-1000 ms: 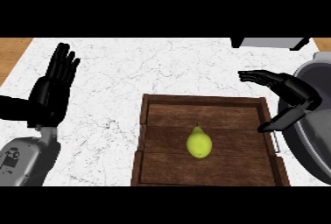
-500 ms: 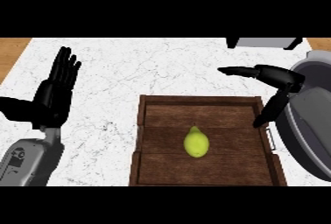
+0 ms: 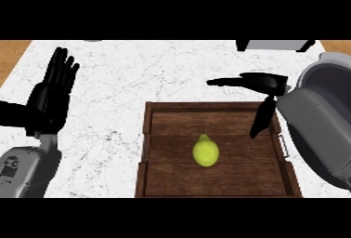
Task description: Pick the pear from the tray and place it in the pot
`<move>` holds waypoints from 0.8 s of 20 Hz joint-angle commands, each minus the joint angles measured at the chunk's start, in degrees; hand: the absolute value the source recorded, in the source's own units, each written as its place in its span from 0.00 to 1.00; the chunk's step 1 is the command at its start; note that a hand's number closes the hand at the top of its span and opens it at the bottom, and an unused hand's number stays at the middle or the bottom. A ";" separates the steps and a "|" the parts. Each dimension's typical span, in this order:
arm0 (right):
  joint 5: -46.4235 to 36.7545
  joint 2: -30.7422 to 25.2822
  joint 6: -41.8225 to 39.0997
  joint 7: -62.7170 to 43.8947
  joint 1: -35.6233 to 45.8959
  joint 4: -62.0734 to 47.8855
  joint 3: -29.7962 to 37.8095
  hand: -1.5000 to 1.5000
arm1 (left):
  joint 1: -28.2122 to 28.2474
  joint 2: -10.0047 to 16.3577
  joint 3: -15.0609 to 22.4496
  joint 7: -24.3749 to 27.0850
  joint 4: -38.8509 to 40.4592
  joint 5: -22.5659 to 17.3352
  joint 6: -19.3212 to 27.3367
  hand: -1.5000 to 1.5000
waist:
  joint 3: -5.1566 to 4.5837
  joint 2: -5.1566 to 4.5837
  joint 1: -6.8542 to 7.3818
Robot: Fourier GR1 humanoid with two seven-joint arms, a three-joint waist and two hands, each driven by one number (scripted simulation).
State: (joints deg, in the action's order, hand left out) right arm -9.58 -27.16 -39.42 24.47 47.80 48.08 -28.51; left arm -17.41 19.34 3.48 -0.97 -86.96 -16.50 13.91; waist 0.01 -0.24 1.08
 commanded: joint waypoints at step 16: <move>-7.92 6.46 -1.43 6.36 -5.40 0.99 1.46 0.00 | 0.97 -2.02 -3.79 -1.07 -0.29 2.35 -2.67 0.50 | 0.00 0.14 -0.60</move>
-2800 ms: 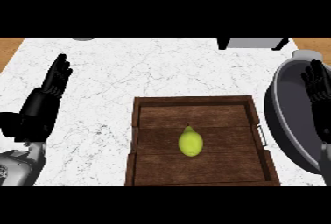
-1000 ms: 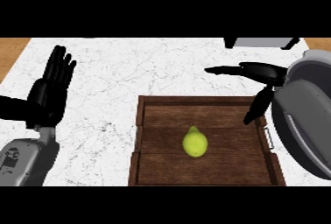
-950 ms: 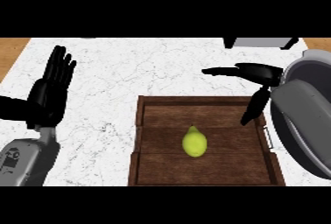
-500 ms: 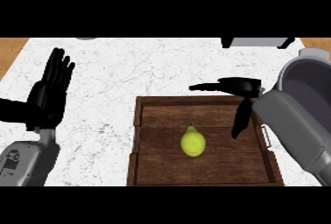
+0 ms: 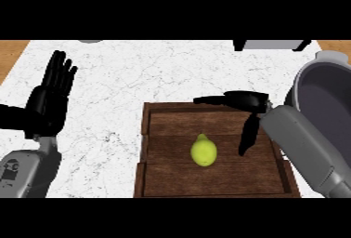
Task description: Pick the pear from the tray and place it in the pot
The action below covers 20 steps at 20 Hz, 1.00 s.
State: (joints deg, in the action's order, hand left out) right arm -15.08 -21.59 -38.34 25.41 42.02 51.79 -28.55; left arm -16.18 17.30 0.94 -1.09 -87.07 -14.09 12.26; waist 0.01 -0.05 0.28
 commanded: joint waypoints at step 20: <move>-17.73 13.92 2.48 0.48 -5.32 -2.83 2.97 0.00 | -0.13 -3.77 -4.28 3.23 4.22 3.57 -5.46 0.50 | -0.01 -0.09 -0.10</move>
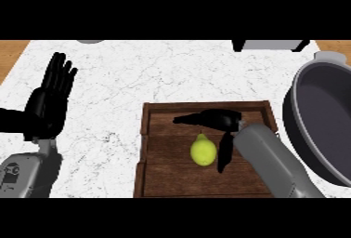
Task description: Pick the pear from the tray and place it in the pot
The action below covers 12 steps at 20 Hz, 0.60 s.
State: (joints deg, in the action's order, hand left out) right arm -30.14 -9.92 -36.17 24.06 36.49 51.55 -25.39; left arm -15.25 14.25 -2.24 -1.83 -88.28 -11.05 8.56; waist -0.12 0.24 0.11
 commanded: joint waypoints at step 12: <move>-7.57 7.21 6.29 8.03 -3.87 1.71 -3.09 1.00 | -0.52 -0.09 -3.17 1.61 2.85 0.18 -3.05 0.50 | 0.12 -0.32 0.14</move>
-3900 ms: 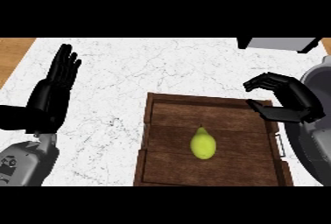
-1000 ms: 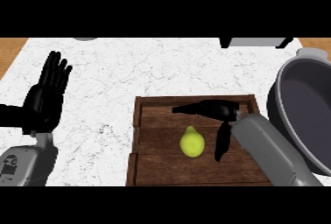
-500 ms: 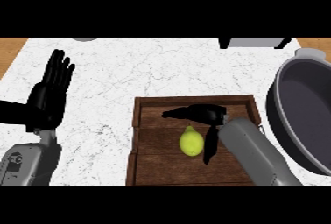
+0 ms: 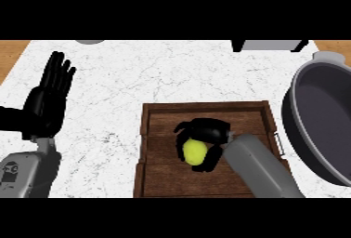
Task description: Pick the pear from the tray and place it in the pot
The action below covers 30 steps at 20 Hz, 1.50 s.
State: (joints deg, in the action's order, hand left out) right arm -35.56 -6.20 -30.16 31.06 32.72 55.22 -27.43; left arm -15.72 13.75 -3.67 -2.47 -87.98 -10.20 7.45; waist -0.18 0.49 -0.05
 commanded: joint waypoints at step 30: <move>-38.87 0.65 32.07 -48.90 -38.40 72.81 -3.39 1.00 | 4.37 -0.91 -2.98 1.66 -1.02 1.30 -0.24 0.50 | 0.16 0.53 -4.14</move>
State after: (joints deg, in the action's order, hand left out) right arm -69.78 -4.09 -1.70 -13.28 0.43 116.54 -31.54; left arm -11.41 13.99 -7.81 -2.12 -89.01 -9.44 7.32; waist -0.11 1.76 -5.30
